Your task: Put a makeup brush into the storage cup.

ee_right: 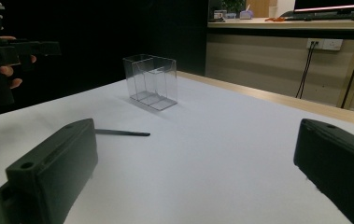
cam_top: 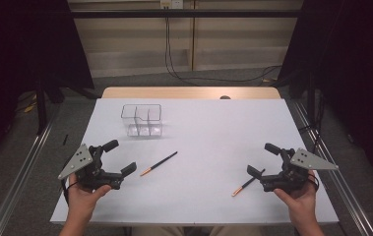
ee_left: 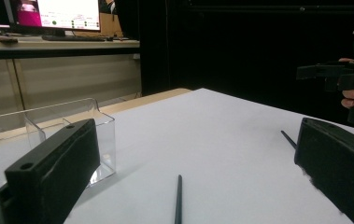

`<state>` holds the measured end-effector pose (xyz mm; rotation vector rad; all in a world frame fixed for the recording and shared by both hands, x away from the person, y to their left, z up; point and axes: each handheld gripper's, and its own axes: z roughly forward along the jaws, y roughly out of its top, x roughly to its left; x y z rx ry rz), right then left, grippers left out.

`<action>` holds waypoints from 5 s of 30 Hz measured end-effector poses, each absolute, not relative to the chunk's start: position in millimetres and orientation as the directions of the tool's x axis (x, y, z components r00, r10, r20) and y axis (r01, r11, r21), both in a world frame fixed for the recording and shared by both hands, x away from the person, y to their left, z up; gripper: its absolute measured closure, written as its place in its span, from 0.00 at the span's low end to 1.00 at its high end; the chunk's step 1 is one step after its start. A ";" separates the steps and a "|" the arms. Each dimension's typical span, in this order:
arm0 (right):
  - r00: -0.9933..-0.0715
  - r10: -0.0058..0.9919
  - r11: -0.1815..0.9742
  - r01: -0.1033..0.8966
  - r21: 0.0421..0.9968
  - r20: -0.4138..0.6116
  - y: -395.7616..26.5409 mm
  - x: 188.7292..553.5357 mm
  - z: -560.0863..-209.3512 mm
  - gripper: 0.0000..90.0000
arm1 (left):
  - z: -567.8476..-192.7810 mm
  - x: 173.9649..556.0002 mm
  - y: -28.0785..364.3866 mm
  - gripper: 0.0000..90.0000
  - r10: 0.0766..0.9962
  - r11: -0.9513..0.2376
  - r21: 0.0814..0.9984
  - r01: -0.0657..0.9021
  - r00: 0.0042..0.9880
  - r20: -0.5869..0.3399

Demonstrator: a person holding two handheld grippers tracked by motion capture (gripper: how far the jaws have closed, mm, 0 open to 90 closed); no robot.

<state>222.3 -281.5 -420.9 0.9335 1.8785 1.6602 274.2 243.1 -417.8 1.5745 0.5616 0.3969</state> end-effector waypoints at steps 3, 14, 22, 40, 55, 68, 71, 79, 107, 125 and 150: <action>-0.667 0.740 0.047 0.185 0.982 0.091 -280.2 221.3 -421.3 0.00 | -416.4 273.8 242.5 0.00 0.575 -0.022 0.993 0.112 0.815 -0.079; -0.661 0.746 0.048 0.179 0.983 0.084 -282.5 216.5 -419.8 0.00 | -417.8 280.2 239.9 0.00 0.573 -0.035 0.993 0.111 0.816 -0.071; -0.670 0.738 0.059 0.185 0.981 0.082 -278.1 217.3 -421.9 0.00 | -415.1 286.0 231.0 0.00 0.568 -0.027 0.994 0.110 0.820 -0.075; -0.664 0.744 0.053 0.180 0.982 0.081 -280.8 217.4 -420.6 0.00 | -413.6 306.6 203.6 0.00 0.545 -0.051 0.994 0.101 0.836 -0.058; -0.664 0.743 0.056 0.185 0.981 0.083 -279.8 218.2 -421.4 0.00 | -412.3 323.7 188.5 0.00 0.550 -0.025 0.995 0.093 0.833 -0.064; -0.665 0.743 0.063 0.184 0.981 0.077 -279.5 217.2 -421.7 0.00 | -416.4 332.3 176.5 0.00 0.541 -0.059 0.993 0.098 0.839 -0.050; -0.664 0.744 0.064 0.183 0.981 0.075 -279.8 216.2 -421.4 0.00 | -416.3 332.4 175.5 0.00 0.545 -0.075 0.992 0.098 0.837 -0.042; -0.667 0.741 0.066 0.184 0.981 0.076 -279.5 215.7 -421.4 0.00 | -416.4 335.4 173.2 0.00 0.549 -0.109 0.987 0.122 0.835 -0.042; -0.670 0.739 0.075 0.187 0.979 0.071 -279.1 216.1 -422.0 0.00 | -426.0 356.2 173.2 0.01 0.554 -0.365 0.849 0.381 0.822 -0.131; -0.669 0.740 0.080 0.190 0.979 0.069 -279.3 215.9 -422.2 0.00 | -423.4 367.7 162.9 0.02 0.528 -0.635 0.613 0.471 0.843 -0.101; -0.677 0.733 0.097 0.202 0.975 0.068 -278.9 216.6 -424.0 0.00 | -430.7 378.8 142.7 0.08 0.508 -0.790 0.307 0.530 0.847 -0.155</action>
